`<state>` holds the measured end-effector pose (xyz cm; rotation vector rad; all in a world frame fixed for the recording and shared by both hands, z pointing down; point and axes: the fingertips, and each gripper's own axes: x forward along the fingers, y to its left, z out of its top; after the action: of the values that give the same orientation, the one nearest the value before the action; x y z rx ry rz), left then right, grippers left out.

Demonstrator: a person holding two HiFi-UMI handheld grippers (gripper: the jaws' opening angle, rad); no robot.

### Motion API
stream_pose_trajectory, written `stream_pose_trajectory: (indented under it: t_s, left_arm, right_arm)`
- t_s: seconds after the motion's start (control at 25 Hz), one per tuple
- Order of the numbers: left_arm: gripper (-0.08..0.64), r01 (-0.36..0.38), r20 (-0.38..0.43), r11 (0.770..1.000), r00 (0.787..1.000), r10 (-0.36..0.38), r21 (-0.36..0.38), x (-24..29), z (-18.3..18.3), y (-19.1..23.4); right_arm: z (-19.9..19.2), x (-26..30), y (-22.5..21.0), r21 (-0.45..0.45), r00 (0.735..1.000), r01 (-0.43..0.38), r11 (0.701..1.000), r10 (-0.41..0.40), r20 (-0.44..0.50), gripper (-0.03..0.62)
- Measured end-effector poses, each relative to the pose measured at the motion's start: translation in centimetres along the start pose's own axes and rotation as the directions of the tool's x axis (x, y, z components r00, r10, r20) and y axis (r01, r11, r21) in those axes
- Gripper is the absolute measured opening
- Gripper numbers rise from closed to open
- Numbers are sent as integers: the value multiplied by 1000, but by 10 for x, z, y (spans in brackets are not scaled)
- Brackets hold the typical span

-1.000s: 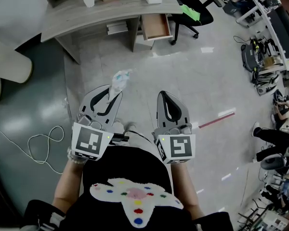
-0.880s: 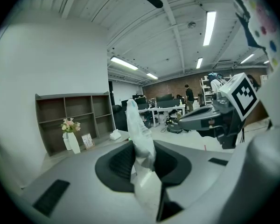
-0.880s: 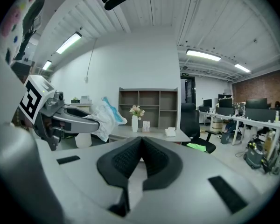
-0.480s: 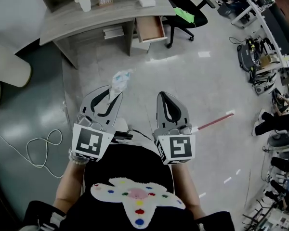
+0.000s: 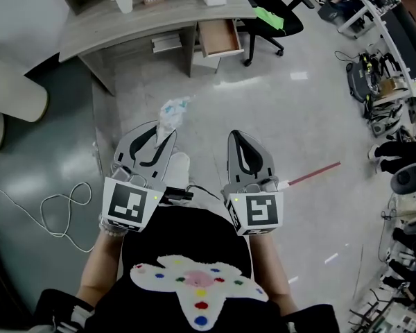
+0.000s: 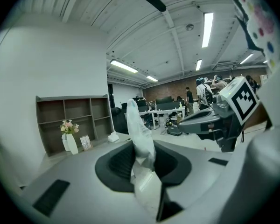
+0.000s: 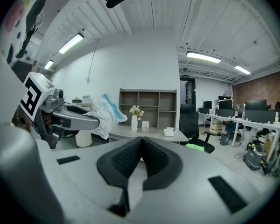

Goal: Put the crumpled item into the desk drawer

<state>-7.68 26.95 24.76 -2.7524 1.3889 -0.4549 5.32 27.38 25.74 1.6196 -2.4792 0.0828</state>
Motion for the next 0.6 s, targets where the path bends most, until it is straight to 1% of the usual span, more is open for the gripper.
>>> stream_pose_trajectory:
  t_s: [0.2,0.4,0.52,0.6]
  left_arm:
    - [94,13,1,1000,1000,-13,0,12,0,6]
    - [94,45,31,999,998,-46,16,37,6,16]
    - [94,59,20,998,998,-59,7,53,6,21]
    - [94,65,23,998,998,-66,11,65,8,27]
  right_arm:
    - [-2,11,-4,6,1000,11,1000,-11,-11,5]
    - [-5,23,-18,8,999,49,999,-48,-23,5]
    - [-7,32,-30,21,997,70,997,-69,-36,5]
    - [-5,41,-35,23,997,65,998,-64,-32,5]
